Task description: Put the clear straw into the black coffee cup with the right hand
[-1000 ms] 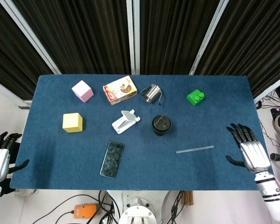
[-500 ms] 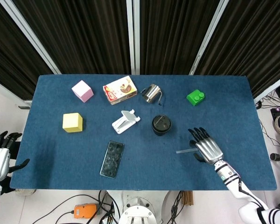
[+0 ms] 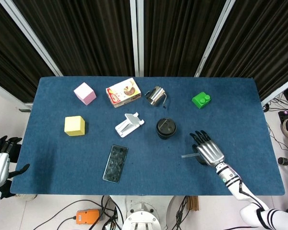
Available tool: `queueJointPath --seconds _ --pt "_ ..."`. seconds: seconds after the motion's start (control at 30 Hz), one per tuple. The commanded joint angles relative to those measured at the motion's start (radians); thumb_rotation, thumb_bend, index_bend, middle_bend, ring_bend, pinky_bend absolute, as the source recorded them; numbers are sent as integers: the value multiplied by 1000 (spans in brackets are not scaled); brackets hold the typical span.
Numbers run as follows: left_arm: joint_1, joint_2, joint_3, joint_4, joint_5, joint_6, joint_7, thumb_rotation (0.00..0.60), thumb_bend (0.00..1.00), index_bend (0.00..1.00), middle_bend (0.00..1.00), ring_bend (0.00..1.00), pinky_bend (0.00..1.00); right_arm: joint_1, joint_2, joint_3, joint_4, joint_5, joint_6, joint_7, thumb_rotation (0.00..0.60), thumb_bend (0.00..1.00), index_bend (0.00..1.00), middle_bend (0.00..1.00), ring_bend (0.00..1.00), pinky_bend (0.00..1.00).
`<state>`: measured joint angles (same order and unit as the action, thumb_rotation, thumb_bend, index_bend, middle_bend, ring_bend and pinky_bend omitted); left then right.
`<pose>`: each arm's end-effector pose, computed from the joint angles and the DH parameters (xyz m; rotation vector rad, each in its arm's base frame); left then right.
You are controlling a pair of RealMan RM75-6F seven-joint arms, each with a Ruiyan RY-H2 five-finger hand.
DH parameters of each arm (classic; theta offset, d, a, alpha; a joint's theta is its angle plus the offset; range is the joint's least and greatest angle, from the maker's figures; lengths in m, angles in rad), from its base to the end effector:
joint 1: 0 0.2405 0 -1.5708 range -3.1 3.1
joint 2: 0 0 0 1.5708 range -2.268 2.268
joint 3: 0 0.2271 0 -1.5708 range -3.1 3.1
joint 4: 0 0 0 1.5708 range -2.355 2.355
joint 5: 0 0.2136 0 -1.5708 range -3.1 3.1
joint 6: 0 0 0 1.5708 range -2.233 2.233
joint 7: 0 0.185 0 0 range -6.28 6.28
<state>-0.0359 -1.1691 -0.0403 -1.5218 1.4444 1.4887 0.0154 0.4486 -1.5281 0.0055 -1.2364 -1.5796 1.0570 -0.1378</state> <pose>-0.3195 0.2035 0.1404 -1.3231 -0.9163 -0.7968 -0.2337 -0.2930 -0.0326 1.9858 -0.7866 0.7697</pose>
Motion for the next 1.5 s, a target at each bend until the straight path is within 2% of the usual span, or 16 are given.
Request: queueJointPath --seconds 0.03,0.2,0.3,0.47,0.57,0.73,0.9,1.1,1.27,1.5 --pt "1 -1 0 2 -1 0 -2 600 104 175 163 64 8 4 -5 -1 7 2 2 10 600 538 628 159 0 93" --pt "4 0 0 6 -2 3 -7 600 105 175 163 63 8 8 -1 7 1 2 24 52 600 580 674 178 0 93" --pt "4 2 0 8 -2 3 -8 600 105 175 163 63 8 11 22 32 -45 -8 77 151 600 581 681 185 0 93" --pt "5 7 -1 5 0 7 -8 600 105 175 163 63 8 32 94 97 -194 -39 179 463 600 596 701 202 0 93" --pt "5 9 -1 1 1 7 -5 600 104 175 163 63 8 51 104 149 -243 -41 234 647 600 608 706 209 4 97" --pt "8 12 0 -2 -1 8 -8 600 105 175 163 63 8 96 74 243 -276 61 210 848 600 608 712 224 29 127" --pt "10 14 -1 -3 -5 8 -8 600 105 175 163 63 8 144 42 309 -287 155 142 932 600 608 712 227 36 127" --pt "5 12 -3 -2 -11 -3 -6 600 105 175 163 63 8 192 -40 355 -242 213 123 923 600 608 708 228 36 127" --pt "3 7 -4 4 -13 -8 -9 600 105 175 163 63 8 218 -125 335 -147 209 122 895 600 608 700 228 36 127" --pt "2 2 -3 14 -16 -13 -14 600 105 175 163 63 8 232 -205 309 -25 189 121 950 600 607 693 228 36 114"
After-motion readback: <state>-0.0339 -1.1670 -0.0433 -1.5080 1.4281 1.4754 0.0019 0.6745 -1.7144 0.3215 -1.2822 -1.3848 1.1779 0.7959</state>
